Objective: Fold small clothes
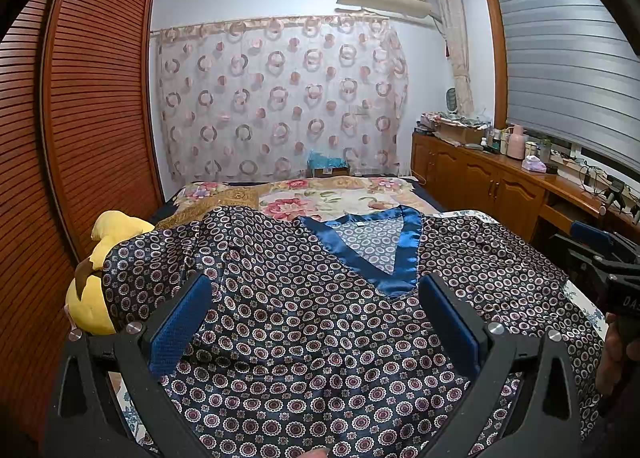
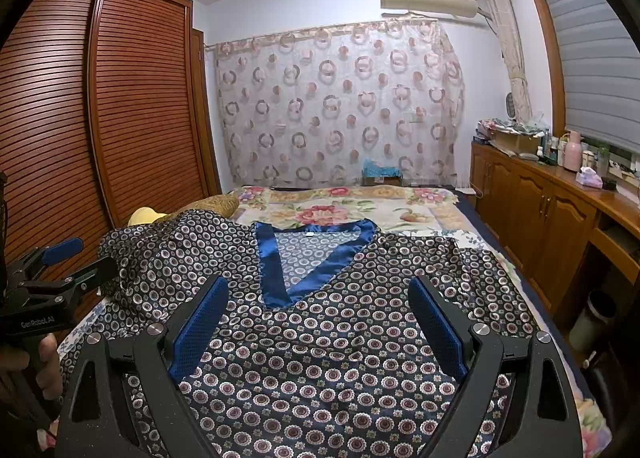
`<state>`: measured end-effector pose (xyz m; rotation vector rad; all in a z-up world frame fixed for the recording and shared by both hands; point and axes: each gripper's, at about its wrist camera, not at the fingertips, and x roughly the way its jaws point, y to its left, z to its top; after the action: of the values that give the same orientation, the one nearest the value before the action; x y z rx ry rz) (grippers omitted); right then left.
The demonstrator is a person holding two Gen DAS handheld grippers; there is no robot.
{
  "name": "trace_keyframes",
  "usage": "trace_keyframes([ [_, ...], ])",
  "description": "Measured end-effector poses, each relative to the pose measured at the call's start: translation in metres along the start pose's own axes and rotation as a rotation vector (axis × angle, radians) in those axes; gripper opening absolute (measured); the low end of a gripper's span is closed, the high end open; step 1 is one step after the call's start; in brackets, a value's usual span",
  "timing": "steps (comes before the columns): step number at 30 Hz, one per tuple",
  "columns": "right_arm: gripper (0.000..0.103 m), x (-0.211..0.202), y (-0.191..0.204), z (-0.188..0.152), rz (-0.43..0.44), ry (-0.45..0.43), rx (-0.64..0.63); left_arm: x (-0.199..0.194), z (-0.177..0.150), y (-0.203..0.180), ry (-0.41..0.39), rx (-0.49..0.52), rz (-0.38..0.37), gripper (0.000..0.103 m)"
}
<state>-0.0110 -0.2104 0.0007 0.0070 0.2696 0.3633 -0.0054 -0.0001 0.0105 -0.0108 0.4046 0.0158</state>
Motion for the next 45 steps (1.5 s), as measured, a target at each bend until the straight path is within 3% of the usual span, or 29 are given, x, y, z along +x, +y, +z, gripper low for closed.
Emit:
trace_keyframes([
  [31,0.092,-0.001,0.001,-0.003,0.002,-0.005,-0.001,-0.007,0.004,-0.002,-0.006,0.001,0.005,0.103],
  [45,0.092,0.028,0.009,-0.01,0.105,0.067,-0.025,0.014,-0.019,0.058,0.078,-0.001,0.061,0.103],
])
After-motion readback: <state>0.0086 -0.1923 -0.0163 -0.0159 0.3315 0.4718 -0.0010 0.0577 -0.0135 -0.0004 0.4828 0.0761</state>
